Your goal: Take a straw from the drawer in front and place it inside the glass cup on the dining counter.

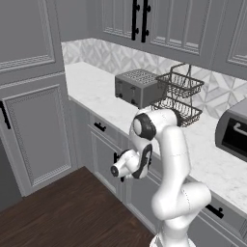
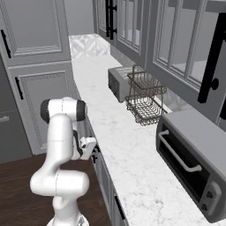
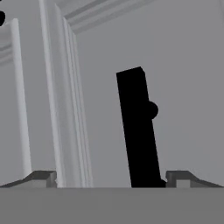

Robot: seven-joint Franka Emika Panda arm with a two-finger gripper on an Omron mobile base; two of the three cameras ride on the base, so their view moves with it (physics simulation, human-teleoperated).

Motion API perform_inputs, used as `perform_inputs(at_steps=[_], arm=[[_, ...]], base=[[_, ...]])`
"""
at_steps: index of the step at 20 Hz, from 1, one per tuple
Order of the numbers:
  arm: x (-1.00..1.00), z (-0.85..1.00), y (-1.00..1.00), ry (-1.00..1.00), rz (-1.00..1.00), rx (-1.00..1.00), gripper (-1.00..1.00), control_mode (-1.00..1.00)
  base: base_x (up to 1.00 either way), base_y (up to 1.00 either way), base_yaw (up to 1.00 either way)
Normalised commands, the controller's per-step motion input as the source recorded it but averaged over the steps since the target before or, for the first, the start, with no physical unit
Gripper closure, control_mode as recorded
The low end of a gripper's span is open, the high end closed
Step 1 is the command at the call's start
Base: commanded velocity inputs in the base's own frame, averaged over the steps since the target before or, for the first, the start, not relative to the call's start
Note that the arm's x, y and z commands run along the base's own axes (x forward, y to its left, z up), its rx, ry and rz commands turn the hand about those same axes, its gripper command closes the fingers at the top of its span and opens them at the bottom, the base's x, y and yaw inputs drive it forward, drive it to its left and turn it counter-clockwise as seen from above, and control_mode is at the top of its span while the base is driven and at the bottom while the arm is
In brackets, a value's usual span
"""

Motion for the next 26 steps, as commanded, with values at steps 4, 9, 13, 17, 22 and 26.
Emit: perform_inputs(at_steps=[4, 9, 13, 17, 22, 26], arm=[[0.42, -0.23, 0.0, 0.03, 0.0, 0.0, -1.0, -1.0], [0.48, -0.09, 0.0, 0.04, 0.0, 0.0, 1.0, -1.0], [0.39, -0.01, 0.0, 0.03, 0.0, 0.0, 1.0, -1.0], [0.09, 0.0, 0.04, 0.04, 0.0, 0.0, 1.0, -1.0], [-0.05, -0.09, 0.5, 0.08, 0.01, 0.0, 1.0, -1.0], [-0.23, -0.04, 0.86, 0.06, 0.04, 0.0, 1.0, -1.0]], base=[[0.0, 0.0, 0.0], [0.0, 0.0, 0.0], [0.0, 0.0, 0.0], [0.0, 0.0, 0.0], [0.0, 0.0, 0.0], [0.0, 0.0, 0.0]])
